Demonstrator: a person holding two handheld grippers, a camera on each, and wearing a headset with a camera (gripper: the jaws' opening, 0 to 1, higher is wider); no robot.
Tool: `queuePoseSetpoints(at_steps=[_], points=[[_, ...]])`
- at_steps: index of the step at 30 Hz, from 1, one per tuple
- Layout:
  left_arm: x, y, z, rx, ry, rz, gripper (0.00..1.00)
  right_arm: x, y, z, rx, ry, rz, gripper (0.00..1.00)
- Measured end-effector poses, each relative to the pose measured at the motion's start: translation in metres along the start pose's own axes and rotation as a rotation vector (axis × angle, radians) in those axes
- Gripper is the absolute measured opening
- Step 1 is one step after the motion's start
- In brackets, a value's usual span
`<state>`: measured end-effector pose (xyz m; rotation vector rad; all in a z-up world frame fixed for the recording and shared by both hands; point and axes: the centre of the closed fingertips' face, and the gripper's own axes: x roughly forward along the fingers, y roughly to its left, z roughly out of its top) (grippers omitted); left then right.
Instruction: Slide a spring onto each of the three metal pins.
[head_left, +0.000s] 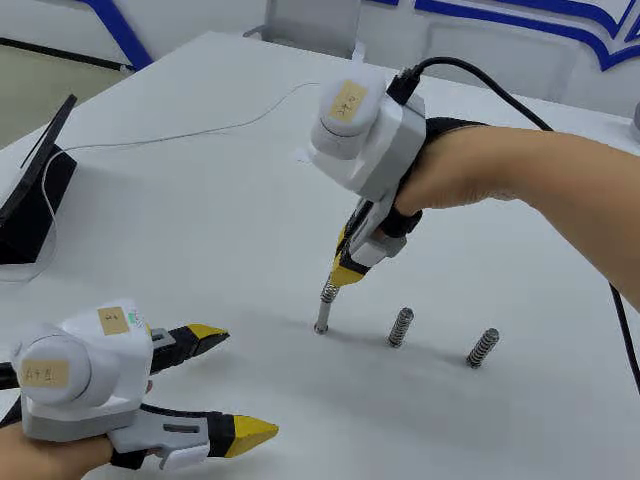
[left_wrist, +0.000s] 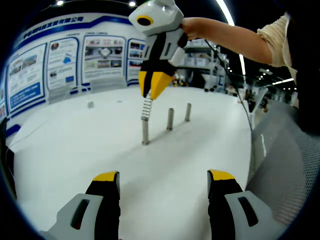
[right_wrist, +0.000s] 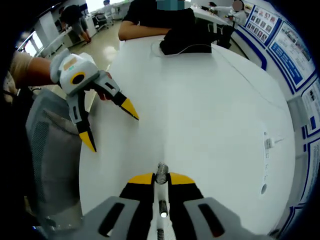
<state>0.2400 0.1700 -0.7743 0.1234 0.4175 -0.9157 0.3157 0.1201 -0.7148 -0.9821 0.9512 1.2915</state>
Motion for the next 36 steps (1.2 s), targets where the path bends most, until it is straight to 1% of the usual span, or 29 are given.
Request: queuePoseSetpoints(at_steps=[6, 12, 23, 36], points=[[0.0, 0.0, 0.0, -0.002, 0.001, 0.0, 0.72, 0.006, -0.002, 0.001, 0.003, 0.006, 0.01, 0.12], [0.0, 0.0, -0.001, -0.004, 0.002, -0.001, 0.72, 0.011, -0.003, -0.002, 0.008, 0.017, 0.017, 0.12], [0.0, 0.0, -0.001, -0.005, 0.005, 0.0, 0.72, 0.017, 0.0, 0.0, 0.011, 0.023, 0.03, 0.12], [0.001, 0.0, -0.002, -0.006, 0.008, -0.002, 0.72, 0.025, 0.0, -0.003, 0.028, 0.027, 0.038, 0.12]])
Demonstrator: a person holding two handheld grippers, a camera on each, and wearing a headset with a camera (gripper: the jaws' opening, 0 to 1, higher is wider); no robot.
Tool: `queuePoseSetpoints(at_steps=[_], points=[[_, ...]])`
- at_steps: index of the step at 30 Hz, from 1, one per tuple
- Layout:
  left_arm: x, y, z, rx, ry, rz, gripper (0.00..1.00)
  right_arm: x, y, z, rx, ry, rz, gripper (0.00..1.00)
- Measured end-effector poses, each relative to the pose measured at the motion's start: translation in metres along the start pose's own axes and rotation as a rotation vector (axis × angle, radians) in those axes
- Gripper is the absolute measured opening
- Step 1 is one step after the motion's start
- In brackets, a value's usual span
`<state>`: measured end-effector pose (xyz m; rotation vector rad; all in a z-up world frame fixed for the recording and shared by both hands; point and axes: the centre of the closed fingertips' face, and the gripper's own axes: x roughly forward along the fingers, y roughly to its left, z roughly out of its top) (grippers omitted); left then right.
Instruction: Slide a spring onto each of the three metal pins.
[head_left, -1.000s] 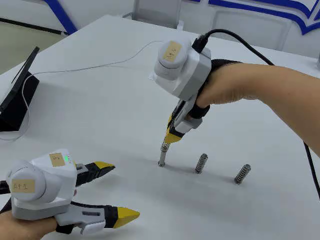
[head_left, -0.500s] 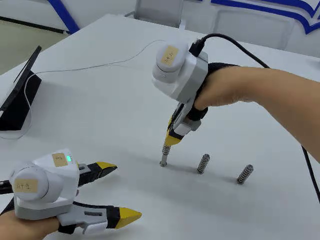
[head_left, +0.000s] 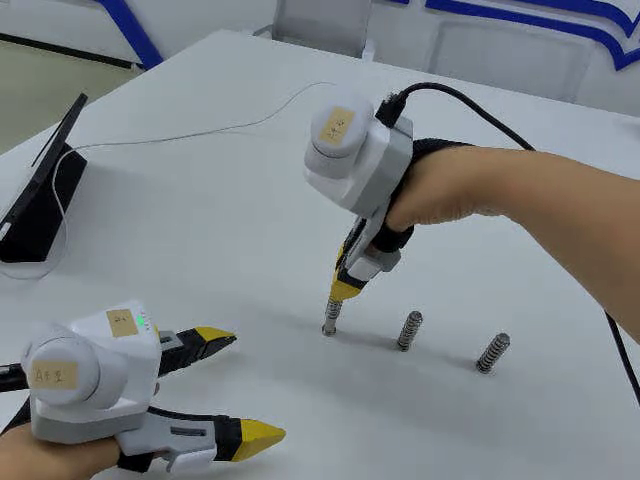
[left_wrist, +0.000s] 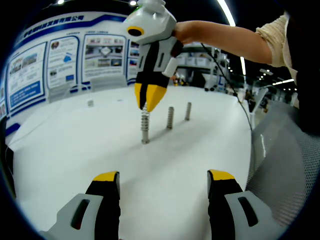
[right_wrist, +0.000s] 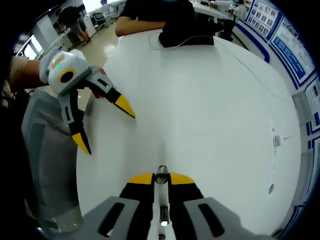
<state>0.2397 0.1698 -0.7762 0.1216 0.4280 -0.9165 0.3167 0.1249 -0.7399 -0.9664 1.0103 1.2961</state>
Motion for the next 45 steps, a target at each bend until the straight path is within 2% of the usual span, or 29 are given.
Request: queuePoseSetpoints(at_steps=[12, 45], points=[[-0.001, 0.0, -0.001, -0.002, 0.0, 0.001, 0.72, 0.011, -0.002, -0.002, 0.009, 0.005, 0.002, 0.12], [0.0, 0.001, -0.003, -0.006, 0.004, 0.005, 0.72, 0.026, 0.002, -0.004, 0.019, 0.002, 0.016, 0.12]])
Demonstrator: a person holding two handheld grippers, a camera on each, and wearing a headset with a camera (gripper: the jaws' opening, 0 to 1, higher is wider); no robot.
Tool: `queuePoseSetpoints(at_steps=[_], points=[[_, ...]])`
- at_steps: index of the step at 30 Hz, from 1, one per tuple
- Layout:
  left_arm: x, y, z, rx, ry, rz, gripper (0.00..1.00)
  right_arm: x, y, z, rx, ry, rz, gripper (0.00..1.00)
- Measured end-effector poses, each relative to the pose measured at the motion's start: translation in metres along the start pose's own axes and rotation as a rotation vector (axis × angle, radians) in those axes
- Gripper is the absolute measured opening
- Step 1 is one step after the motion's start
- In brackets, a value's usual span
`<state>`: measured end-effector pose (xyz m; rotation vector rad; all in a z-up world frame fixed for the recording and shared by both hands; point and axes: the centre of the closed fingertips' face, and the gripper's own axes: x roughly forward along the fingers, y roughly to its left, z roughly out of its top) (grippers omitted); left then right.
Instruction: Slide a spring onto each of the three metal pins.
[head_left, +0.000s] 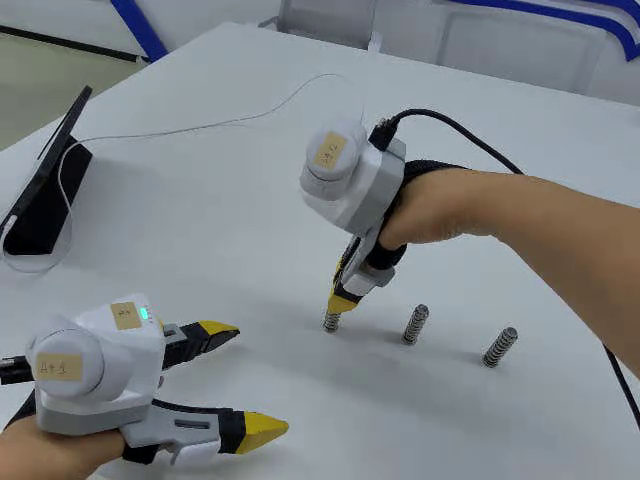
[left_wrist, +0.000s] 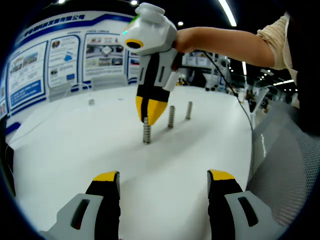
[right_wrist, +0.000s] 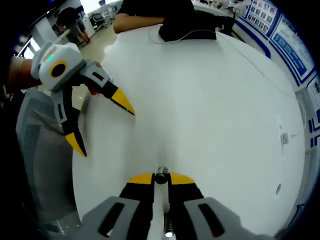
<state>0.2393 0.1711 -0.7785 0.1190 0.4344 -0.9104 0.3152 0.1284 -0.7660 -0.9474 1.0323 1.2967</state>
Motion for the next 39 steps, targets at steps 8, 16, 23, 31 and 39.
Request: queuePoseSetpoints(at_steps=[8, 16, 23, 31, 39], points=[[0.0006, -0.0009, 0.0003, 0.001, 0.001, -0.003, 0.72, 0.0009, -0.0025, 0.001, -0.006, -0.008, -0.001, 0.12], [0.001, -0.0016, 0.0005, 0.003, 0.004, -0.008, 0.72, 0.0011, -0.0038, 0.0015, -0.01, -0.015, -0.006, 0.13], [0.0017, -0.002, 0.0013, 0.006, 0.004, -0.011, 0.72, -0.0003, -0.0036, 0.002, -0.011, -0.025, -0.008, 0.14], [0.0025, -0.0034, 0.0014, 0.008, 0.005, -0.016, 0.72, -0.002, -0.002, 0.0008, -0.014, -0.028, -0.014, 0.16], [0.0029, -0.0046, 0.0017, 0.013, 0.007, -0.022, 0.72, -0.0063, -0.0013, 0.0007, -0.018, -0.038, -0.025, 0.18]])
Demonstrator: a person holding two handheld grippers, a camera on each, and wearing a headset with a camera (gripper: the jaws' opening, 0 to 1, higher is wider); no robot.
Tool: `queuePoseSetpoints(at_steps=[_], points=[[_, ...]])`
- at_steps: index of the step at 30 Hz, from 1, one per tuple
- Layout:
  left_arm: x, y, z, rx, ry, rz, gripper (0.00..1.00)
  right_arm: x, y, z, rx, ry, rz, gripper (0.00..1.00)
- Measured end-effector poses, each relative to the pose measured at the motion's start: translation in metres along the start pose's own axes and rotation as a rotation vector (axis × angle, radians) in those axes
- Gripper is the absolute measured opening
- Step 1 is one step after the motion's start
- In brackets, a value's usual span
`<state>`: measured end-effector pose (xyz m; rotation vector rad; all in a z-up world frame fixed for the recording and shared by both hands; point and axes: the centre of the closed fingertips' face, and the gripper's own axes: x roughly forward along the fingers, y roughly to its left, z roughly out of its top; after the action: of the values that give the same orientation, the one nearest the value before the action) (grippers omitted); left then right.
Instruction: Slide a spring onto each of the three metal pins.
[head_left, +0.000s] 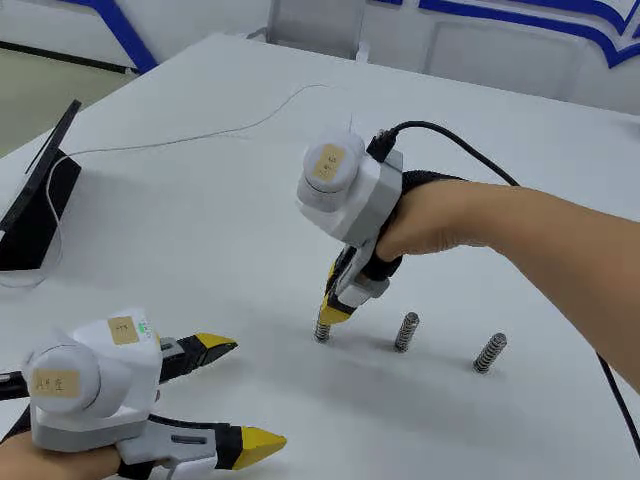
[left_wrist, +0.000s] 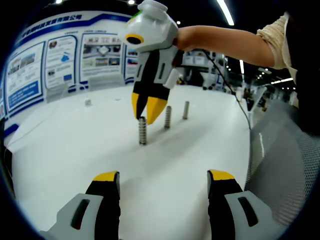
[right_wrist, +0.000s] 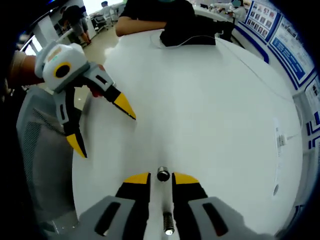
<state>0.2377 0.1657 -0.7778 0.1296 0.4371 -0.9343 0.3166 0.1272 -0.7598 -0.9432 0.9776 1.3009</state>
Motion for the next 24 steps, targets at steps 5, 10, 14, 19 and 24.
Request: queuePoseSetpoints(at_steps=[5, 10, 14, 19, 24], points=[[0.001, 0.0, 0.002, 0.003, -0.003, -0.002, 0.72, -0.002, -0.001, -0.003, 0.003, -0.004, -0.006, 0.2], [0.002, -0.001, 0.003, 0.006, -0.003, -0.006, 0.72, -0.005, -0.001, -0.003, 0.007, -0.015, -0.013, 0.21], [0.003, -0.001, 0.003, 0.007, -0.002, -0.007, 0.72, -0.006, -0.002, -0.005, 0.007, -0.023, -0.02, 0.22], [0.003, 0.001, 0.003, 0.006, -0.004, -0.005, 0.72, -0.009, -0.002, -0.009, 0.003, -0.035, -0.032, 0.24], [0.004, 0.001, 0.003, 0.008, 0.0, -0.008, 0.72, -0.012, -0.004, -0.014, 0.014, -0.049, -0.043, 0.25]])
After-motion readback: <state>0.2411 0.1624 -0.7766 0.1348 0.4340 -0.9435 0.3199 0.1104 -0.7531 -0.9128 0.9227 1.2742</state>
